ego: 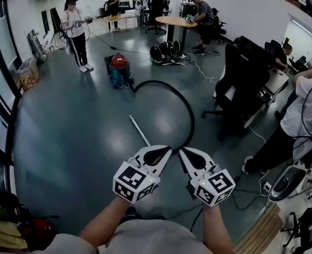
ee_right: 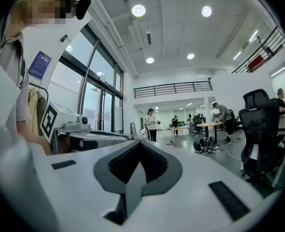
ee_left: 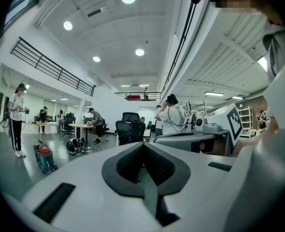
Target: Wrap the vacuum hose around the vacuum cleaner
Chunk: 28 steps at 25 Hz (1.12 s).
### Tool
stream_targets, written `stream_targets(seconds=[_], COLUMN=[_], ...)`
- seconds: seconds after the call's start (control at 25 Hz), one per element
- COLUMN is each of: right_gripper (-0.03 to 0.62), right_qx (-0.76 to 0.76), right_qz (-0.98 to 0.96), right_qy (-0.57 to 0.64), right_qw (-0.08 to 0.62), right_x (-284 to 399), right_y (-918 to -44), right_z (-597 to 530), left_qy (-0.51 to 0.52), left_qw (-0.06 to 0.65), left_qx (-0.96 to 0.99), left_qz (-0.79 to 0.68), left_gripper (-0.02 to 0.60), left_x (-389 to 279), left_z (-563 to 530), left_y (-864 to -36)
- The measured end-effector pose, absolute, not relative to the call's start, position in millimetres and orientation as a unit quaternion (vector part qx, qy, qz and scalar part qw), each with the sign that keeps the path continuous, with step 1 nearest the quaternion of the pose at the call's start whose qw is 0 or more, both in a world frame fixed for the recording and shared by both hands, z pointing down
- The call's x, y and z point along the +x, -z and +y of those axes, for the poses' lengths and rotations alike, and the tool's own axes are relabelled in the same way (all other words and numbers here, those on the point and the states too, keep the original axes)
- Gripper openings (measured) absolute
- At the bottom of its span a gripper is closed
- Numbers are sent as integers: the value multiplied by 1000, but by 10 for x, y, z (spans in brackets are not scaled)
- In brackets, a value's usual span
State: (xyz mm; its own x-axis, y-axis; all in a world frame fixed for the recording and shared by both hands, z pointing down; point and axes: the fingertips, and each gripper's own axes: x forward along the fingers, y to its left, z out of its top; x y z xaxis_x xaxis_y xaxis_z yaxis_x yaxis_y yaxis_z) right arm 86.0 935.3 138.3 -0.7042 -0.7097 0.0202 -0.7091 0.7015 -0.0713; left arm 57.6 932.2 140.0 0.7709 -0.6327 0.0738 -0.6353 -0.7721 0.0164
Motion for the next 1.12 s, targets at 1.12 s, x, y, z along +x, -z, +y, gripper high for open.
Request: stream_targets(seconds=[1.12], right_gripper=[2], right_qx=[-373], right_qz=[926], right_qy=[52], right_qw=[0], right_x=[1089], right_y=[-1530], right_z=[9112], left_qy=[-67], left_qw=[14], left_qx=[934], left_qz=[-352], left_gripper=[6], left_x=[696], left_z=[9097], left_y=[-1540])
